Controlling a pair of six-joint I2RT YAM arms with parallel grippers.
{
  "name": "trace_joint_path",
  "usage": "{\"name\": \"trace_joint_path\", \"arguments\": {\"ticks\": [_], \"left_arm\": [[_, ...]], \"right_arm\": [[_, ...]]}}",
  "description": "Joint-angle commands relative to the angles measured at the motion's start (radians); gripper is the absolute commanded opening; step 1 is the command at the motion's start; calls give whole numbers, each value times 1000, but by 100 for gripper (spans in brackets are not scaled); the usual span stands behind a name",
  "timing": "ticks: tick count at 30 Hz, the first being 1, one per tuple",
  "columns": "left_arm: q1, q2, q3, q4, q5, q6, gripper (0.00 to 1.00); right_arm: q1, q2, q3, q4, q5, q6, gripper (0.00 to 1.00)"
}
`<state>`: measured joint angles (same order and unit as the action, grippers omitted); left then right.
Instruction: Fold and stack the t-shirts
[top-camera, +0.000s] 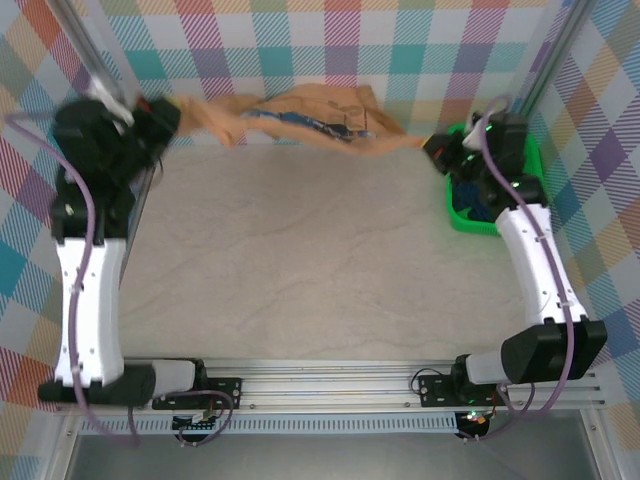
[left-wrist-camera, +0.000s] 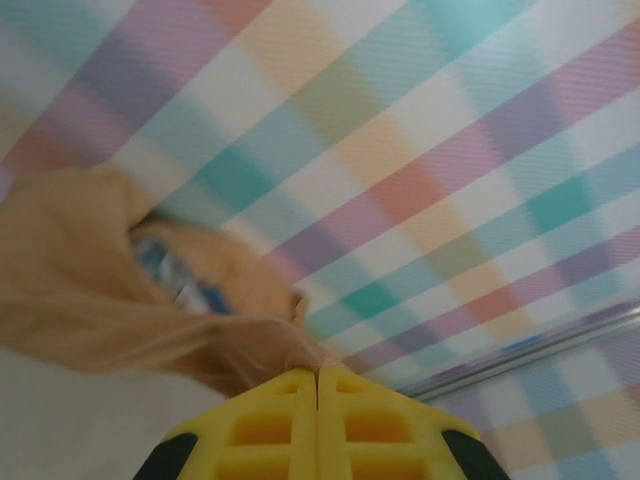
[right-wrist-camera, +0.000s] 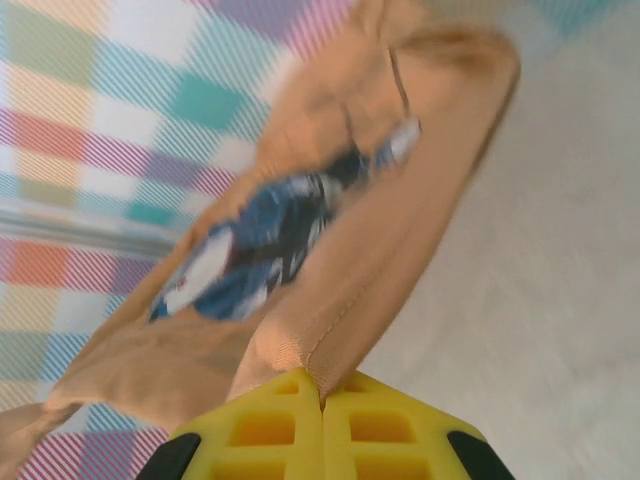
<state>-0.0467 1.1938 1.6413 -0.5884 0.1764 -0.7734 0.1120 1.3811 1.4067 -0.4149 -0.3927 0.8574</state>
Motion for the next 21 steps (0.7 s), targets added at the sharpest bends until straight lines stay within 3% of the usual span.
{"name": "trace_joint_path", "arguments": {"ticks": [1, 6, 9, 18, 21], "left_arm": [[-26, -114, -454, -35, -86, -69, 0], [-117, -369, -1031, 32, -81, -336, 0], [-189, -464, -1204, 16, -88, -495, 0], [-285, -421, -1262, 29, -47, -550, 0], [-327, -346, -1224, 51, -32, -554, 0]], "right_arm": [[78, -4, -235, 19, -18, 15, 0], [134, 110, -446, 13, 35, -38, 0], [136, 190, -470, -77, 90, -71, 0], [141, 69, -543, -316, 267, -40, 0], [141, 5, -565, -404, 392, -40, 0]]}}
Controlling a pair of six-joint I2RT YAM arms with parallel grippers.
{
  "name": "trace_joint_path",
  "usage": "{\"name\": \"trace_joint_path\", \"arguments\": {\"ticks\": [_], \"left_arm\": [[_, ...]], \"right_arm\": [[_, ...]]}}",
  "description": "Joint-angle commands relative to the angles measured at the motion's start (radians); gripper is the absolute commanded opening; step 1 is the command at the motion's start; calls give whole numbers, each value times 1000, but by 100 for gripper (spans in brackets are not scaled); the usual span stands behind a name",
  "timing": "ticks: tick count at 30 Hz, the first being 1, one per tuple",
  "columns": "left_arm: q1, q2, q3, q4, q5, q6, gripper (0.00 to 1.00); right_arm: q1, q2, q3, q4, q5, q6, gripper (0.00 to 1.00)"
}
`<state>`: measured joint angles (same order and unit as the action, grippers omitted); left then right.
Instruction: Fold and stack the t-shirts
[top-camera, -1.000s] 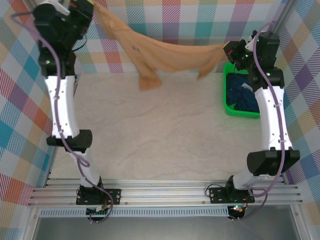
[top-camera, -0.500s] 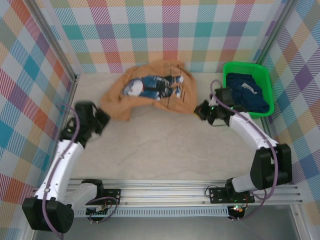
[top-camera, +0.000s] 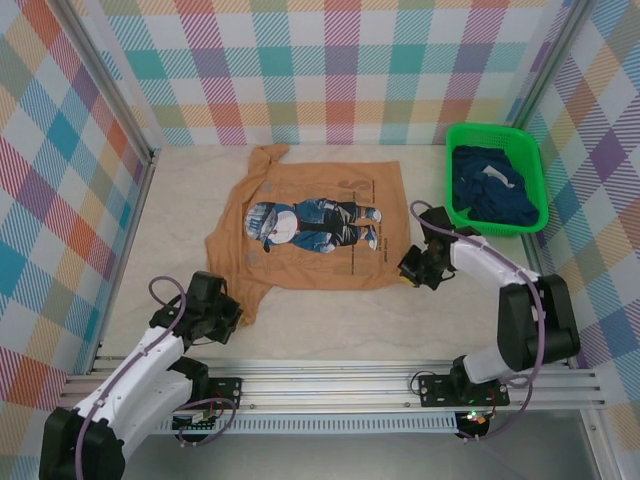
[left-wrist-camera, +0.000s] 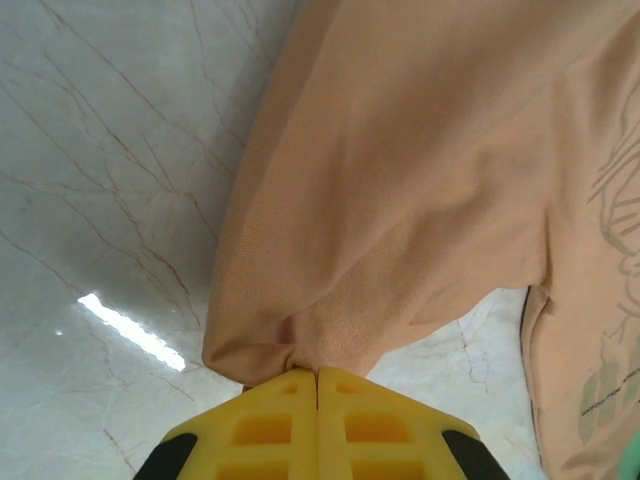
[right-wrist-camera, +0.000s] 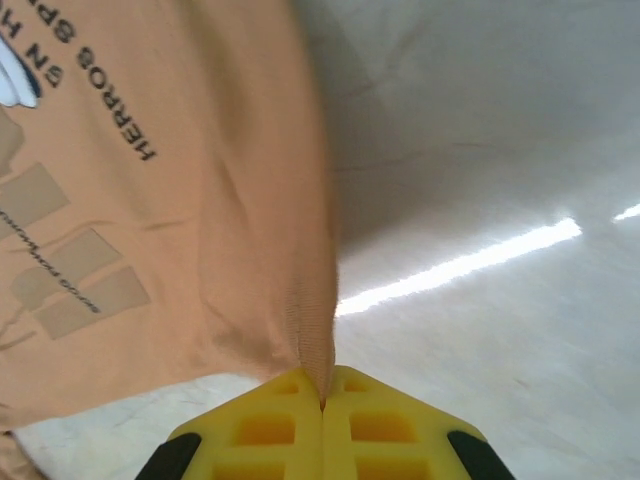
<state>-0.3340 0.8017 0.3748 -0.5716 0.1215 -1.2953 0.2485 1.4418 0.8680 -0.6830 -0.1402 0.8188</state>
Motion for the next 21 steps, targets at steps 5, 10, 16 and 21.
{"name": "trace_joint_path", "arguments": {"ticks": [5, 10, 16, 21], "left_arm": [[-127, 204, 147, -21, 38, 18, 0], [-171, 228, 167, -30, 23, 31, 4], [-165, 86, 438, -325, -178, 132, 72], [50, 374, 686, -239, -97, 349, 63]], "right_arm": [[-19, -152, -89, -209, 271, 16, 0], [-48, -138, -125, -168, 240, 14, 0], [-39, -207, -17, -246, 315, 9, 39], [7, -299, 54, -139, 267, -82, 43]]}}
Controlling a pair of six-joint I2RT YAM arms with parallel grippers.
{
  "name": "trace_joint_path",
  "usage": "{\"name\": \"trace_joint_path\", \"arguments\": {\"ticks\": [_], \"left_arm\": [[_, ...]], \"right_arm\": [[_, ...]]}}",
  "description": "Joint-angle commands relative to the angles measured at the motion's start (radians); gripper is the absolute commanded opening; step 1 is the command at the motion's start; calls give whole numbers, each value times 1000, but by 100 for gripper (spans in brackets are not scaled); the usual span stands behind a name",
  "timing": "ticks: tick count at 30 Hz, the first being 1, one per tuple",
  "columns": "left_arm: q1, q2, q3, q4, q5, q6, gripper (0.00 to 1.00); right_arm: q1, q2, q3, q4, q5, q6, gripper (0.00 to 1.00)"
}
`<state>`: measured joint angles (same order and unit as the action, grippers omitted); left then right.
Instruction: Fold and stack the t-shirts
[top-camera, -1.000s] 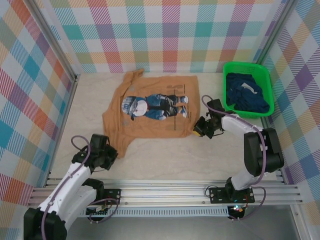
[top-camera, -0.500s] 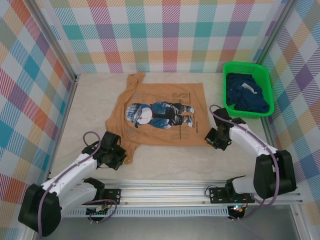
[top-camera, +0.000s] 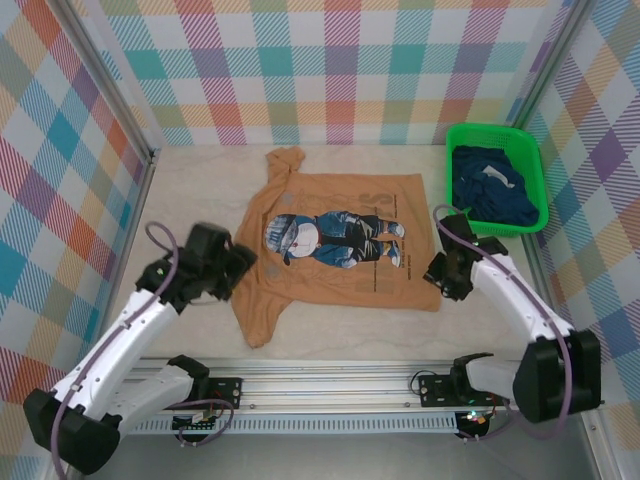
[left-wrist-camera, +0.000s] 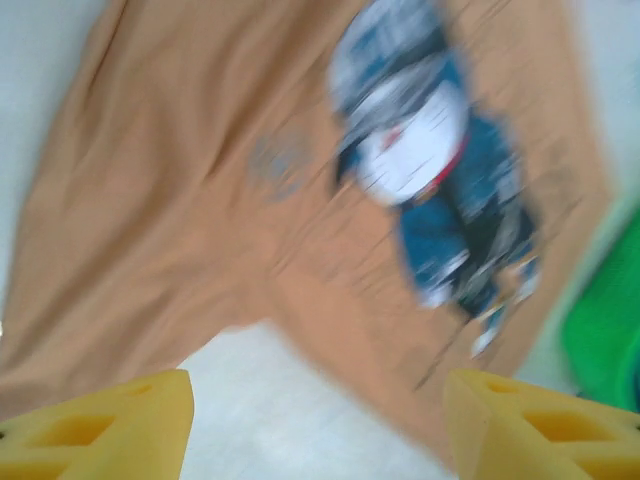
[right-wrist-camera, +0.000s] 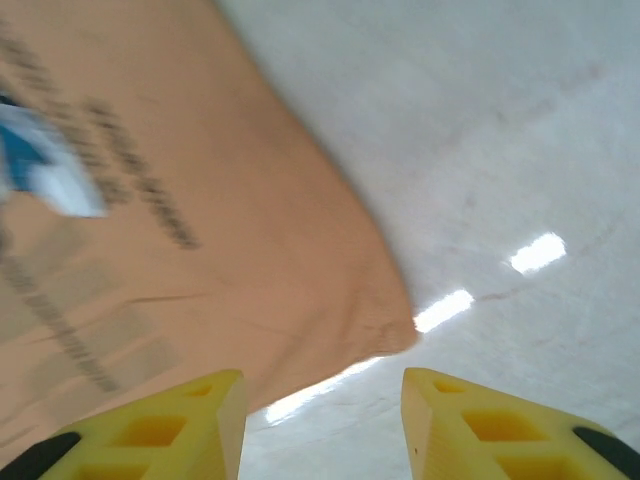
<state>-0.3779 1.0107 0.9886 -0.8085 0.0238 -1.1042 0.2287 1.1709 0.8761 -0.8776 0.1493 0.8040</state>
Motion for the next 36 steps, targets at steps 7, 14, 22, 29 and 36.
{"name": "trace_joint_path", "arguments": {"ticks": [7, 14, 22, 29, 36], "left_arm": [[214, 903, 674, 104, -3, 582, 36], [252, 1271, 1027, 156, -27, 833, 43], [258, 1333, 1006, 177, -13, 883, 45], [250, 1281, 870, 263, -7, 853, 44], [256, 1335, 917, 199, -61, 847, 14]], "right_arm": [[46, 156, 112, 451, -434, -198, 39], [36, 385, 295, 417, -466, -241, 35], [24, 514, 358, 383, -446, -212, 28], [21, 574, 383, 373, -437, -192, 24], [21, 622, 402, 359, -424, -188, 22]]}}
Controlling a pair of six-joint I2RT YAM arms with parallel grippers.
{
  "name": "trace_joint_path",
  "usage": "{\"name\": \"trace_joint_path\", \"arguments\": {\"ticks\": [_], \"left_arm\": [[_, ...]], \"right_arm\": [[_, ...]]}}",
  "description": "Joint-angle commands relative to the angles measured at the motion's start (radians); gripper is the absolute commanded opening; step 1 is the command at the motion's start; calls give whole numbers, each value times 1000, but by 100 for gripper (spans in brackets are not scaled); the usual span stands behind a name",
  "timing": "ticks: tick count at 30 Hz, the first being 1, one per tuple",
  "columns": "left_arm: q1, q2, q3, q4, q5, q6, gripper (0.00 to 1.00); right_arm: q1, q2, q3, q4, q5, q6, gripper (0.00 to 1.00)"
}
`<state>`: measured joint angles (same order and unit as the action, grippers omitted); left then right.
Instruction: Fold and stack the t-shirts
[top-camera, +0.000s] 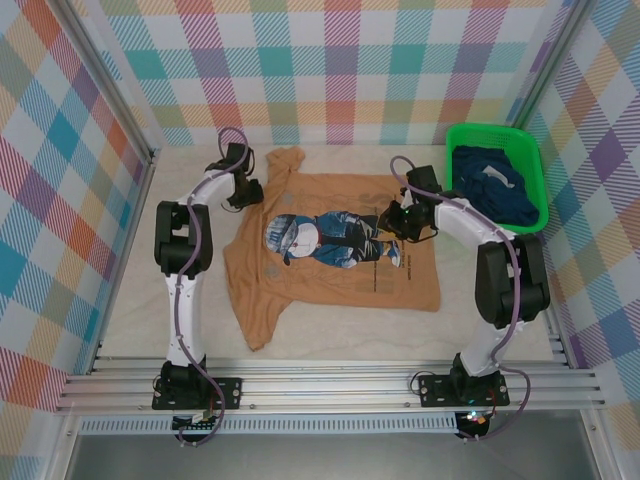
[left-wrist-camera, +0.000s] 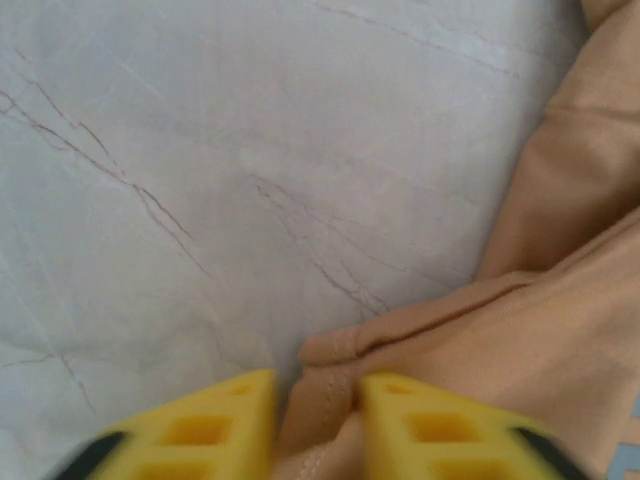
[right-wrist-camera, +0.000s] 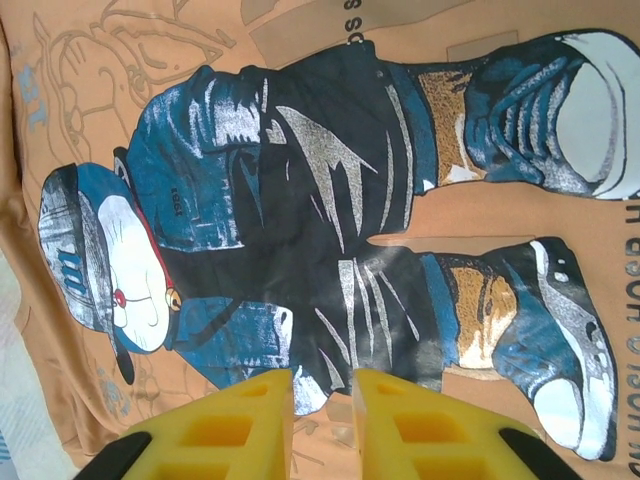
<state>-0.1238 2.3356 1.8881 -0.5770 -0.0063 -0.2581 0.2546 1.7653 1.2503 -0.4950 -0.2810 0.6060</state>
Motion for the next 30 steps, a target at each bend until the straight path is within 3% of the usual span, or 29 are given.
{"name": "trace_joint_path", "arguments": {"ticks": [1, 2, 5, 11, 23, 24, 25, 26, 28, 30], "left_arm": [[4, 0, 10, -21, -48, -12, 4], [6, -10, -1, -12, -65, -27, 0], [20, -59, -32, -21, -130, -106, 0], [73, -188, -183, 30, -156, -213, 0], [151, -135, -85, -159, -188, -246, 0], [152, -127, -71, -166, -179, -240, 9], [152, -119, -48, -190, -182, -243, 31], [149, -117, -19, -225, -199, -250, 46], [131, -146, 5, -274, -248, -259, 55], [111, -208, -27, -307, -278, -307, 56]], "right_arm": [[-5, 34, 26, -30, 20, 14, 21], [-6, 45, 28, -39, 36, 16, 22], [-15, 96, 48, -82, 70, 27, 24], [-13, 170, 106, -143, 68, 20, 26], [9, 149, 158, -187, 28, -28, 33], [9, 144, 156, -186, 27, -31, 34], [9, 138, 156, -188, 29, -37, 34], [9, 130, 155, -191, 35, -43, 34], [8, 109, 147, -194, 49, -52, 34], [6, 76, 122, -175, 56, -57, 34]]}}
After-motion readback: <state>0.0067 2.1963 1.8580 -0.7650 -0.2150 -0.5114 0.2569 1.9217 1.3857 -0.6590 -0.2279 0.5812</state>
